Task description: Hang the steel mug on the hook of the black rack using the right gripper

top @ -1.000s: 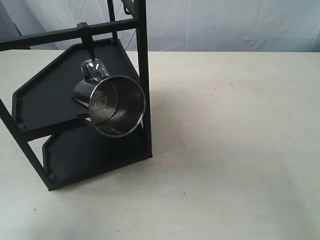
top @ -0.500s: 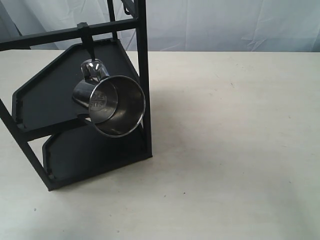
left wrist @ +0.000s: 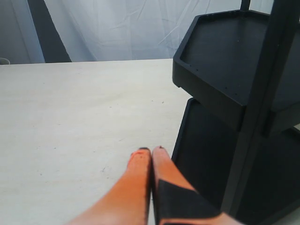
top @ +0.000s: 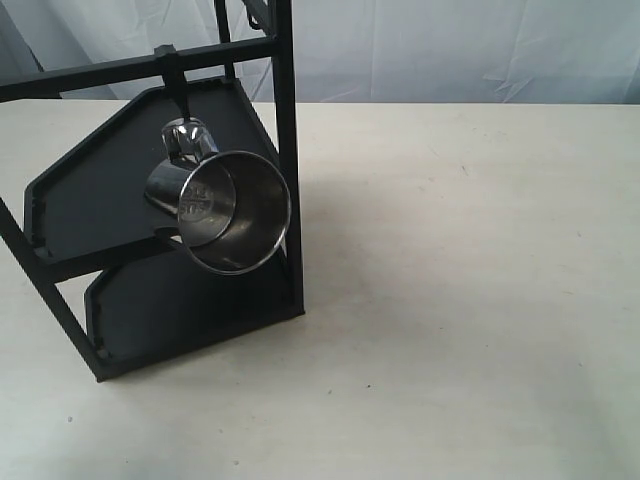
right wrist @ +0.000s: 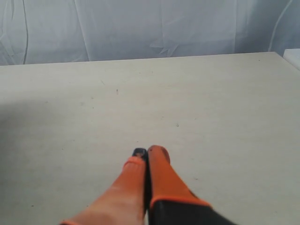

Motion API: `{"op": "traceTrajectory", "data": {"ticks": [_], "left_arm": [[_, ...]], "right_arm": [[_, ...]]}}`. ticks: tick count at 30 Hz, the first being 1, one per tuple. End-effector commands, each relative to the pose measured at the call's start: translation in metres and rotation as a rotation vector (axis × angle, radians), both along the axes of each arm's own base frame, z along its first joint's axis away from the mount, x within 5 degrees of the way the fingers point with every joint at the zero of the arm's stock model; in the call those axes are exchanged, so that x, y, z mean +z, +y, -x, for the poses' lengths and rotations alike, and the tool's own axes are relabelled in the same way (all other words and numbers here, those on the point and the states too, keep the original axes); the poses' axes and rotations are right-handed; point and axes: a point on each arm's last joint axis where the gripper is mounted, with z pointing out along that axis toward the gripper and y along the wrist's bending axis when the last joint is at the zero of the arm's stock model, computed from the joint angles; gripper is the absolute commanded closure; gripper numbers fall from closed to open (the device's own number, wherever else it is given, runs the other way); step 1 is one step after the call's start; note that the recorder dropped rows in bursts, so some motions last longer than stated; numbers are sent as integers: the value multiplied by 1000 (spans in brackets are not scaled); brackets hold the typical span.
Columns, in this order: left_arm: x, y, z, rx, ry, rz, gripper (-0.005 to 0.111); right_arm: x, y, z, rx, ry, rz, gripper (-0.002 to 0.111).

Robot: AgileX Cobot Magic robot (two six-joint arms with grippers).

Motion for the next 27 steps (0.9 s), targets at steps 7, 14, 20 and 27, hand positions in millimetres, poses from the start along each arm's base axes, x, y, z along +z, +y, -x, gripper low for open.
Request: {"op": "traceTrajectory", "data": {"ticks": [7, 14, 20, 27], "left_arm": [[1, 0, 0, -4, -7, 7, 105], [1, 0, 0, -4, -7, 7, 105], [1, 0, 0, -4, -7, 7, 105], [1, 0, 0, -4, -7, 7, 105]], "right_arm": [[-1, 0, 0, -7, -11, 1, 109], [-1, 0, 0, -7, -11, 1, 109], [0, 0, 0, -6, -12, -22, 109], [0, 0, 0, -6, -12, -22, 109]]}}
